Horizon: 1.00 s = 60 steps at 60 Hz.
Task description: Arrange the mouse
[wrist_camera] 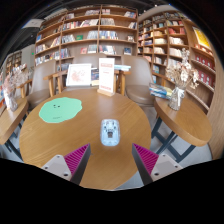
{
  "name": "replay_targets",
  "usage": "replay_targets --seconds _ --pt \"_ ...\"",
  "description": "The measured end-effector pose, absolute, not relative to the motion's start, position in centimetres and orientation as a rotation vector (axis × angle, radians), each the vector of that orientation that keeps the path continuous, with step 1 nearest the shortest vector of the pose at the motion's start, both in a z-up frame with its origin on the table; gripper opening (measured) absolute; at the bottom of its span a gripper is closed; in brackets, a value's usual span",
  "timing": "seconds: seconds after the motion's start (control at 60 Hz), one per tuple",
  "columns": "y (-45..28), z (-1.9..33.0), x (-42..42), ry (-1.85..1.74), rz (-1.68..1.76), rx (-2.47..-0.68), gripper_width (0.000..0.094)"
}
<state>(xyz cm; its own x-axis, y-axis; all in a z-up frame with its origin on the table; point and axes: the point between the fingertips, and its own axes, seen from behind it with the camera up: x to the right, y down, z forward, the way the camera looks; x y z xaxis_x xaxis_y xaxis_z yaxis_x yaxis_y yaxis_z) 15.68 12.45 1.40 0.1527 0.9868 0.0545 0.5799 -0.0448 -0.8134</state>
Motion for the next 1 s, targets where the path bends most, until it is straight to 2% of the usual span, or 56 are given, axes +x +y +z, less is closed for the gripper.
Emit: replay_targets --seconds 0.283,0.617,0.667,0.717,0.883,1.0 --pt "13.2 -1.7 10.9 -1.531 0.714 -1.799 0.0855" --pt "13.8 -1.7 6.6 -1.509 0.724 -1.795 0.0844" --pt "13.7 -1.7 6.4 -1.511 0.729 -1.787 0.0777" --pt "13.6 -1.6 6.3 -1.536 0.731 -1.762 0.0446" --pt "14.2 -0.6 6.2 -1.527 0.692 -1.788 0.0409" --pt "13.2 3.8 5.1 -1.483 0.761 -1.794 0.0411"
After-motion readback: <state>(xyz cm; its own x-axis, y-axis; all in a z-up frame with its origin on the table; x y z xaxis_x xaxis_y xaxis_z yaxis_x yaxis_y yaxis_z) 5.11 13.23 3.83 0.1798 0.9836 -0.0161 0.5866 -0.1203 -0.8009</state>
